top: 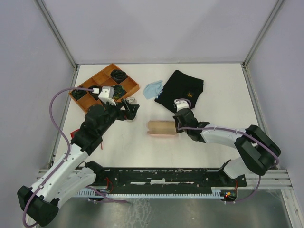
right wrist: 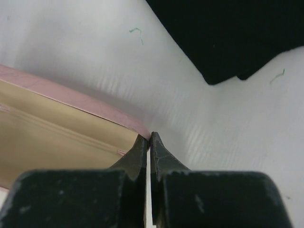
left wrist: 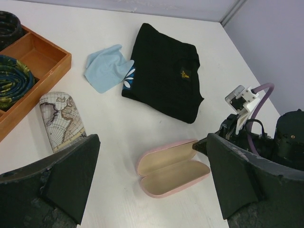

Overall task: Organize the sunglasses
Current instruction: Move the sunglasses case at the center of the board.

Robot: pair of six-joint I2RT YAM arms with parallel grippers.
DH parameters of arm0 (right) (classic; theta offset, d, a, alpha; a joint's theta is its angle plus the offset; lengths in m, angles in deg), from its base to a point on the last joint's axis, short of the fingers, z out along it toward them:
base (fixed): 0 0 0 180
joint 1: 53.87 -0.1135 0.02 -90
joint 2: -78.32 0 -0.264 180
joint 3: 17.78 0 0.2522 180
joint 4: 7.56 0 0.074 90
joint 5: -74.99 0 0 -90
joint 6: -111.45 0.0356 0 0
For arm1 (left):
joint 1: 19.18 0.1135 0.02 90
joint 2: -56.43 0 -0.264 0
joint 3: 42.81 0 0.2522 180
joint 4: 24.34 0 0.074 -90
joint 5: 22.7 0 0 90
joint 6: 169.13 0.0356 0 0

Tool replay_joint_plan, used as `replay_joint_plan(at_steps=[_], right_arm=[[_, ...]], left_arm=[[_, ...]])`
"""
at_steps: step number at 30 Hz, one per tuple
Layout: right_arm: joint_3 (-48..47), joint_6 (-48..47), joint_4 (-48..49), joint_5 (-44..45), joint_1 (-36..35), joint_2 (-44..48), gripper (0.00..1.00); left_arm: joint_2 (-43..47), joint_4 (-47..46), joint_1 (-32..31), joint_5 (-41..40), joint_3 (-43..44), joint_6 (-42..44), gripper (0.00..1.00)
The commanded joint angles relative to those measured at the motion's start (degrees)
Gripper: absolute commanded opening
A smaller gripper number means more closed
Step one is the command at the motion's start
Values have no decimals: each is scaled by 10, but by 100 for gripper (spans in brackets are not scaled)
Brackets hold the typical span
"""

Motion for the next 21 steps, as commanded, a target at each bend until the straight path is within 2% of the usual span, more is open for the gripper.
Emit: replay_joint_plan(at_steps=[1, 10, 16, 21], right_arm=[[-56, -81, 71, -57, 29, -35, 0], [-91, -104, 53, -101, 66, -63, 1], [-101, -102, 41, -135, 72, -66, 16], [-100, -96, 28, -152, 72, -49, 35]], left_arm=[[4, 0, 0, -56, -5, -42, 100], [9, 123, -1, -267, -6, -94, 99], [-18, 187, -1, -352, -7, -137, 99], [-56, 223, 0, -410, -11, -167, 99]])
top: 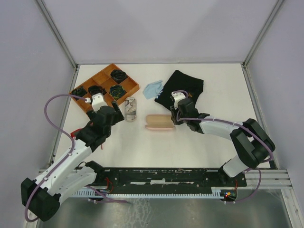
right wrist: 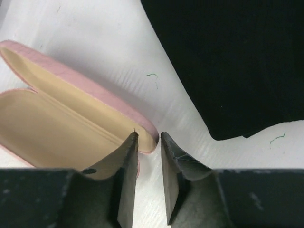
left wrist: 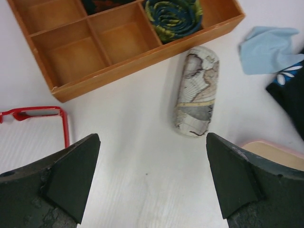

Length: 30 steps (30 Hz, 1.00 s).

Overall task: Organize the sunglasses
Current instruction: Move the sunglasses case at the center of the board, then pick up the glasses cleaning cloth from the center of the board.

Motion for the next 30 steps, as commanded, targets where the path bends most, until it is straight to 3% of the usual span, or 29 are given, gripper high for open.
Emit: replay_joint_plan(at_steps=[1, 6, 10, 20, 26, 30], right_arm=[[-19, 4, 5, -22, 2, 23, 38], [-17, -4, -22, -7, 2, 61, 54], [-5, 2, -48, 7, 2, 107, 59], [18, 17, -126, 31, 2, 248, 62], [28, 42, -157, 38, 2, 288, 62], [32, 48, -172, 29, 2, 296, 62]], left_arm=[[-27, 37, 2, -91, -4, -54, 99], [-62, 43, 11, -110, -5, -59, 99], [-77, 52, 20, -122, -12, -80, 99], [-115, 52, 69, -131, -35, -121, 98], [-125, -90, 72, -32, -55, -50, 94], [-183, -132, 58, 6, 8, -8, 93]])
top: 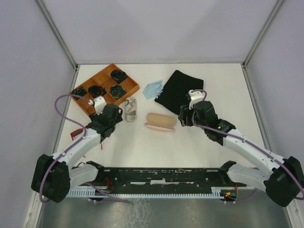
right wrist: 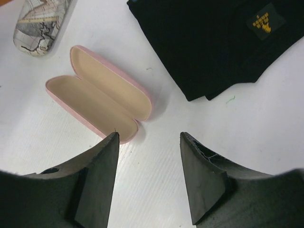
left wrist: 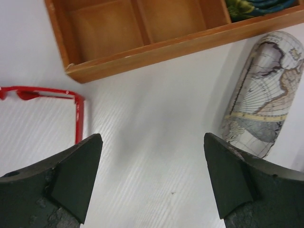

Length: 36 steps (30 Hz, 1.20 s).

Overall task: Organize the sunglasses
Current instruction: Pick up the glasses cleaning cloth from the center of the board.

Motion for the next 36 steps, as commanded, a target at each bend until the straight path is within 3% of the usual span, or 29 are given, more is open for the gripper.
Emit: replay_joint_plan(at_steps=[1, 10, 18, 27, 36], right_arm=[[6, 19, -15, 1, 2, 17, 62], [32, 57, -24, -19, 2, 42, 62], [53, 61, -54, -22, 2, 76, 62], [63, 62, -66, -16, 1, 92, 62], [67, 64, -61, -16, 2, 86, 62]], left_arm=[[-56, -106, -19, 41, 77, 63, 93], [-281, -166, -55, 118, 255, 90, 89], [-494, -90, -62, 132, 475, 123, 89], [-602, -56, -63, 133, 592, 157, 87], [-638, -4, -73, 110, 627, 162, 80]])
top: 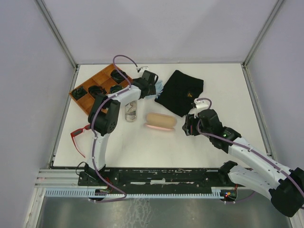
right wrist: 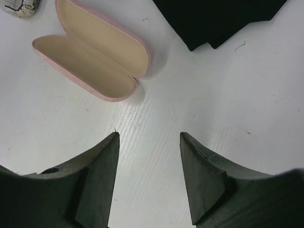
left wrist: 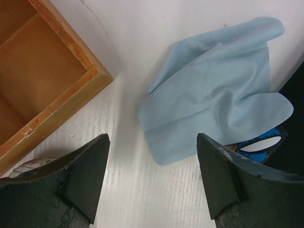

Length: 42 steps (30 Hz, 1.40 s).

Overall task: Organize the sunglasses
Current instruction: Pick up the glasses cleaning cloth from the center of the board.

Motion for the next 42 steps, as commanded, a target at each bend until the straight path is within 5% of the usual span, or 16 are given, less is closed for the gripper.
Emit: replay_joint_plan(at_steps=[1, 16, 23, 37, 42], right_arm=[[1, 7, 16, 1, 1, 3, 61], [7, 11, 17, -2, 1, 8, 61], [5, 11, 15, 1, 2, 11, 61], [-40, -1, -50, 11, 1, 66, 61], [-41, 3, -75, 22, 2, 120, 61]], left_arm=[[-15, 31, -9, -29, 36, 22, 80], [-72, 62, -26, -46, 79, 50, 67], [-82, 66, -26, -36, 75, 51, 52], [-25, 41, -26, 39, 25, 64, 7], [-4, 35, -26, 66, 14, 62, 3]])
